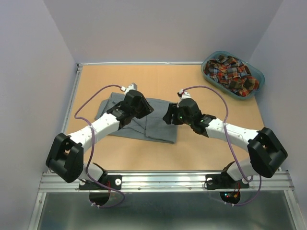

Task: Fold and stack the long sleeve shirts
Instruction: Fold the shirt

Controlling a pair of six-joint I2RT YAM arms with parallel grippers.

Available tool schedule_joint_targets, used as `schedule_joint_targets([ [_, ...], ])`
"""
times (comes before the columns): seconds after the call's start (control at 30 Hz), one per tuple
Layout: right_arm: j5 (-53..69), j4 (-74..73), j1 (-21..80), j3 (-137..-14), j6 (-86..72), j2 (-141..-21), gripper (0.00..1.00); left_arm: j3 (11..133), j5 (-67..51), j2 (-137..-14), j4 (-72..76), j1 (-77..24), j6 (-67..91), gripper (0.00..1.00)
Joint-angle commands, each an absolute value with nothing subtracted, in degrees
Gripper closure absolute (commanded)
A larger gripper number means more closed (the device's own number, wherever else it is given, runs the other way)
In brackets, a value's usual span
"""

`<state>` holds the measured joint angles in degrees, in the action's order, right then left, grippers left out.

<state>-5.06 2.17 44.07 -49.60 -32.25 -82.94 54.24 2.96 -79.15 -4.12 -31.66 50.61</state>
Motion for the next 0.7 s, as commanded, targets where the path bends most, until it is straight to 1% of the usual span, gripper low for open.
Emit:
schedule_joint_targets([
  [0.0,5.5,1.7,39.6,-45.6,-32.5,-78.7,0.39,51.9,-0.3,-78.7,-6.5,-37.8,49.3,0.59],
  [0.07,8.0,1.7,39.0,-44.9,-32.6,-77.5,0.39,51.1,-2.3,-79.8,-7.1,-39.7,49.0,0.65],
  [0.1,8.6,1.8,38.8,-44.3,-32.8,-76.8,0.41,50.8,-3.8,-81.0,-7.1,-41.3,48.7,0.66],
  [0.23,10.7,2.8,37.4,-42.5,-35.0,-76.6,0.46,49.5,-5.3,-84.8,-7.1,-42.4,47.5,0.73],
  [0.3,13.1,4.1,37.1,-41.8,-36.2,-77.0,0.48,49.6,-4.3,-87.0,-8.0,-42.4,46.0,0.74],
  [0.37,14.7,5.3,36.9,-40.4,-37.6,-77.6,0.49,49.7,-3.4,-88.5,-9.0,-42.4,45.0,0.77],
  [0.47,17.7,6.8,36.7,-38.9,-38.5,-80.5,0.5,48.6,-3.3,-91.3,-9.1,-41.6,43.6,0.78],
  [0.67,19.7,9.4,34.2,-33.8,-39.5,-85.9,0.5,43.2,-6.6,-94.8,-6.9,-37.0,42.5,0.78],
])
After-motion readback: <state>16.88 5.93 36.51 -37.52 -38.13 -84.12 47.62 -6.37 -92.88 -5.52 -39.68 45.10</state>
